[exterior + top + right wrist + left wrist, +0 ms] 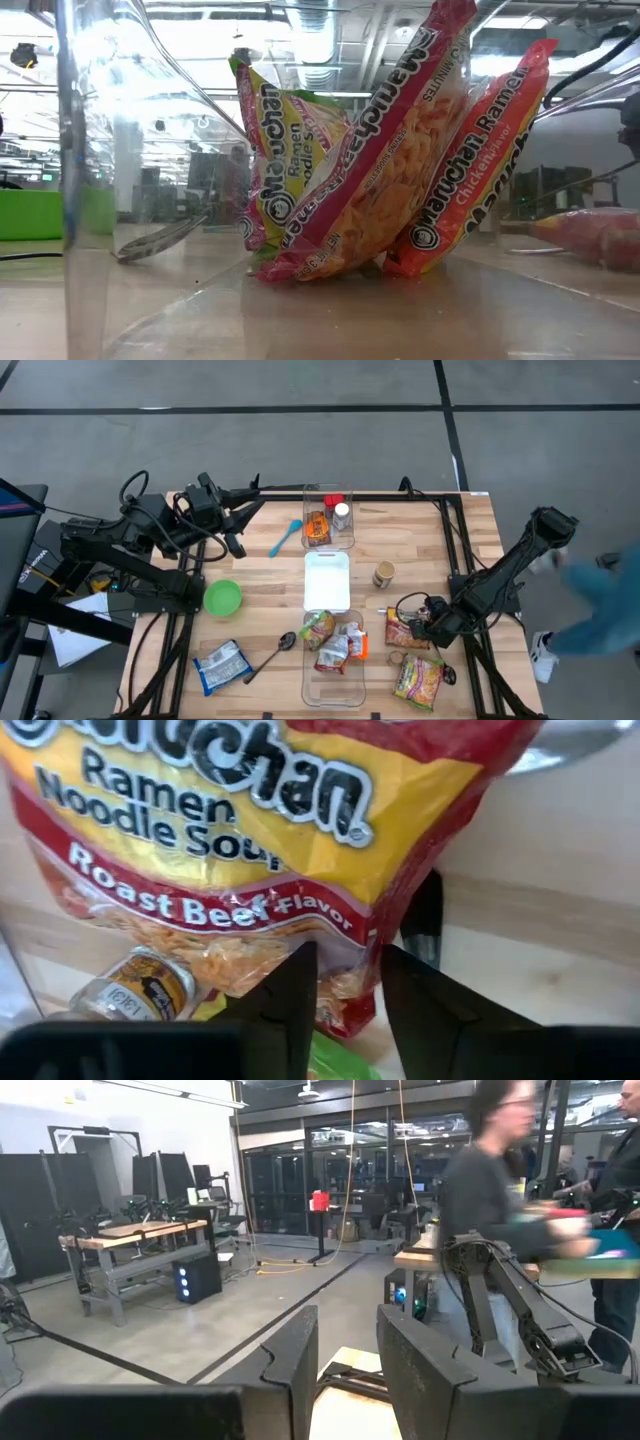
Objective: Pick & Place Food Item
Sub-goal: Put the red noodle pack into the bottom transparent bin
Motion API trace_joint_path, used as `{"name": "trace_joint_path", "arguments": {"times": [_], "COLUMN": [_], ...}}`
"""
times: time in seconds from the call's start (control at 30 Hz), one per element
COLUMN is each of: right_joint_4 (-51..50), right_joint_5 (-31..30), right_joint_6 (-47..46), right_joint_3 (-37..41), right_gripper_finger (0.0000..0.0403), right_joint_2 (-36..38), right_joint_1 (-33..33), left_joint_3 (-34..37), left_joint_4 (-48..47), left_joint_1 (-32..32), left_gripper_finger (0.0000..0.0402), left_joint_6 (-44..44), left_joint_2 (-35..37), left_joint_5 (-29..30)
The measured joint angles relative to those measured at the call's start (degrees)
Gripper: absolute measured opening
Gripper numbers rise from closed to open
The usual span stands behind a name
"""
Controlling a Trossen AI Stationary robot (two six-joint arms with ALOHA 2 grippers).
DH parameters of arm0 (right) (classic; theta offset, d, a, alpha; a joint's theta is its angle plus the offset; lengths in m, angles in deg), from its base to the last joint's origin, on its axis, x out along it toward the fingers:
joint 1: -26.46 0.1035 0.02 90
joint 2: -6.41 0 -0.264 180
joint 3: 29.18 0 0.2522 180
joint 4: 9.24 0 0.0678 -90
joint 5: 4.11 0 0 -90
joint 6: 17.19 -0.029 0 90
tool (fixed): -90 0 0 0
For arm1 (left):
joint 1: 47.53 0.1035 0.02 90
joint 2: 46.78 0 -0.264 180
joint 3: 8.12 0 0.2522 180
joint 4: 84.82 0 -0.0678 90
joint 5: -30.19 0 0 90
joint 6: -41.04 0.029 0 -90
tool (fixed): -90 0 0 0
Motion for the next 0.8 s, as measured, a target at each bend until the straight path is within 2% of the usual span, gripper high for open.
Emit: {"name": "trace_joint_path", "arguments": {"times": [0.27,0.4,0.5,0.67,0.8], "right_joint_4": [0.95,3.76,6.03,6.1,4.31], "right_joint_5": [-2.59,-4.16,-7.89,-14.53,-17.3], "right_joint_6": [1.56,2.84,2.82,3.05,5.55], "right_joint_3": [0.0,0.02,-0.09,-2.84,-6.24], "right_gripper_finger": [0.0008,0.0003,0.0001,0.0001,0.0], "right_joint_2": [0.0,0.0,0.07,0.09,0.1], "right_joint_1": [0.04,0.08,0.57,1.25,1.2], "left_joint_3": [0.0,0.0,0.0,0.0,0.0], "left_joint_4": [0.0,0.0,0.0,0.0,0.0], "left_joint_1": [0.02,0.02,0.02,0.02,0.02], "left_gripper_finger": [0.0099,0.0099,0.0099,0.0099,0.0099], "left_joint_6": [-0.01,-0.01,-0.01,-0.03,-0.03], "left_joint_2": [0.0,0.0,0.0,0.0,0.0], "left_joint_5": [0.0,0.0,0.0,0.0,0.0]}}
